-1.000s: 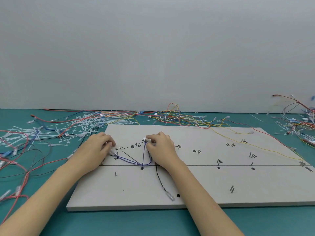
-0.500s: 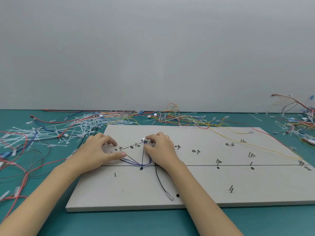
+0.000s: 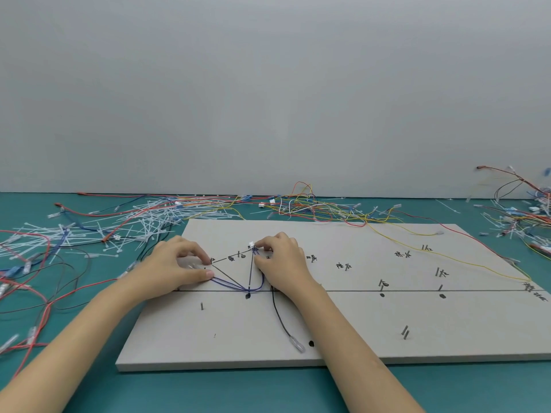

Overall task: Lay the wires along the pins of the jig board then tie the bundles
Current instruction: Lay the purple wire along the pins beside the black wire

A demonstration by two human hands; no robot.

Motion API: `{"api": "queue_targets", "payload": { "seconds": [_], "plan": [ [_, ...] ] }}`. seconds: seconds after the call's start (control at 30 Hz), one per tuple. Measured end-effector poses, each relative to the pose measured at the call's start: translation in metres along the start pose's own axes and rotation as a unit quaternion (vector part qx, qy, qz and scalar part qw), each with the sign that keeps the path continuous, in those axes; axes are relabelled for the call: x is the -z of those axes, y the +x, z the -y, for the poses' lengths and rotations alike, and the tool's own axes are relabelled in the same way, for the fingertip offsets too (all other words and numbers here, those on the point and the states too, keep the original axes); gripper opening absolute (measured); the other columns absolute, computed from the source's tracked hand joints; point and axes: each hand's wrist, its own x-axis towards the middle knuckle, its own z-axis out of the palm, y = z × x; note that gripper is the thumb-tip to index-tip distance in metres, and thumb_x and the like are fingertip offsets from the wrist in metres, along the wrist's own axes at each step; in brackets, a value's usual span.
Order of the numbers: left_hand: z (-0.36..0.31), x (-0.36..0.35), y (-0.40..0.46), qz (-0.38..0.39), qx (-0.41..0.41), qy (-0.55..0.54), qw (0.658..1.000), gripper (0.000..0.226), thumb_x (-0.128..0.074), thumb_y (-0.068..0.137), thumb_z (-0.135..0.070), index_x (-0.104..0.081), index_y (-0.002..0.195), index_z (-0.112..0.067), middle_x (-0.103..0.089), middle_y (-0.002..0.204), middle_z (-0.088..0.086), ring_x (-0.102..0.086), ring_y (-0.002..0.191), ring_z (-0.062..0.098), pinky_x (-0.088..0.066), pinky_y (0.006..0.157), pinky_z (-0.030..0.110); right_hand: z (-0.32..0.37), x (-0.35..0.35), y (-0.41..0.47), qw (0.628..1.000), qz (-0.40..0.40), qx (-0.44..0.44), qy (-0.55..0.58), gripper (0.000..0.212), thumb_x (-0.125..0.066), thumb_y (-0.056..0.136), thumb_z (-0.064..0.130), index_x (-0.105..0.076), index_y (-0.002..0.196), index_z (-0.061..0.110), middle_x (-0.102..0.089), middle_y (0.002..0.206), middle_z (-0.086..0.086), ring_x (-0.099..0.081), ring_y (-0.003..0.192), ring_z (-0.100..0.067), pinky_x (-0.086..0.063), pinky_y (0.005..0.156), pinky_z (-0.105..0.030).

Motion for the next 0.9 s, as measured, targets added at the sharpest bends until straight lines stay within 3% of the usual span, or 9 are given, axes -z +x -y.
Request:
{"api": "queue_targets", "payload": {
  "seconds": [0.1, 0.2, 0.27, 0.4, 0.6, 0.73, 0.9],
  "plan": [
    [-0.005, 0.000, -0.002, -0.007, 0.004, 0.028, 1.000, 0.026, -0.083, 0.062, -0.059, -0.069, 0.079, -0.044, -0.063, 0.101, -0.012, -0.055, 0.104, 0.010, -0.041, 0.089, 0.035, 0.000, 0.000, 0.000, 1.000, -0.001, -0.001, 0.001, 0.030, -0.050, 0.093, 0.026, -0.066, 0.118, 0.028, -0.055, 0.117, -0.001, -0.043, 0.114, -0.022, -0.033, 0.093, -0.031],
    [-0.009, 0.000, -0.004, -0.010, 0.022, 0.003, 1.000, 0.045, -0.066, 0.053, -0.079, -0.068, 0.083, -0.045, -0.063, 0.097, -0.016, -0.059, 0.097, 0.003, -0.043, 0.094, 0.040, 0.001, 0.000, -0.001, 1.000, -0.003, -0.005, 0.013, 0.031, -0.048, 0.093, 0.024, -0.066, 0.118, 0.027, -0.055, 0.117, -0.001, -0.043, 0.114, -0.022, -0.033, 0.094, -0.031],
    [-0.009, -0.003, 0.000, -0.025, 0.019, -0.032, 0.999, 0.043, -0.062, 0.067, -0.079, -0.068, 0.088, -0.042, -0.061, 0.103, -0.013, -0.060, 0.098, 0.007, -0.045, 0.096, 0.044, 0.001, 0.000, 0.000, 1.000, -0.004, -0.005, 0.012, 0.031, -0.047, 0.093, 0.025, -0.066, 0.118, 0.026, -0.056, 0.117, -0.001, -0.043, 0.114, -0.022, -0.033, 0.094, -0.031],
    [0.007, -0.009, 0.029, -0.070, 0.036, 0.044, 0.996, 0.029, -0.046, 0.096, -0.050, -0.060, 0.114, -0.031, -0.051, 0.129, -0.003, -0.042, 0.128, 0.022, -0.031, 0.109, 0.050, 0.001, 0.000, 0.000, 1.000, -0.004, -0.008, 0.010, 0.031, -0.046, 0.094, 0.025, -0.066, 0.117, 0.026, -0.056, 0.118, -0.001, -0.043, 0.114, -0.022, -0.033, 0.093, -0.031],
    [0.024, -0.001, 0.089, -0.045, 0.093, 0.140, 0.985, 0.041, -0.035, 0.103, -0.021, -0.043, 0.140, -0.006, -0.041, 0.147, 0.013, -0.034, 0.138, 0.031, -0.029, 0.112, 0.041, 0.000, 0.000, 0.001, 1.000, -0.006, -0.014, 0.018, 0.030, -0.046, 0.094, 0.024, -0.067, 0.115, 0.025, -0.056, 0.117, -0.002, -0.044, 0.113, -0.023, -0.036, 0.096, -0.033],
    [0.028, 0.007, 0.116, -0.056, 0.119, 0.186, 0.974, 0.041, -0.034, 0.095, -0.001, -0.046, 0.134, 0.002, -0.046, 0.141, 0.022, -0.042, 0.131, 0.036, -0.038, 0.105, 0.043, 0.000, 0.001, 0.002, 0.999, -0.008, -0.019, 0.038, 0.028, -0.048, 0.094, 0.024, -0.069, 0.111, 0.022, -0.056, 0.114, -0.003, -0.045, 0.113, -0.024, -0.037, 0.096, -0.035],
    [0.041, 0.003, 0.129, -0.028, 0.142, 0.185, 0.972, 0.032, -0.035, 0.095, 0.001, -0.056, 0.118, 0.003, -0.056, 0.127, 0.021, -0.052, 0.115, 0.034, -0.042, 0.093, 0.037, -0.001, 0.000, 0.003, 0.999, -0.011, -0.019, 0.041, 0.027, -0.048, 0.092, 0.022, -0.071, 0.106, 0.023, -0.056, 0.111, -0.002, -0.045, 0.110, -0.024, -0.038, 0.093, -0.034]
  ]
}}
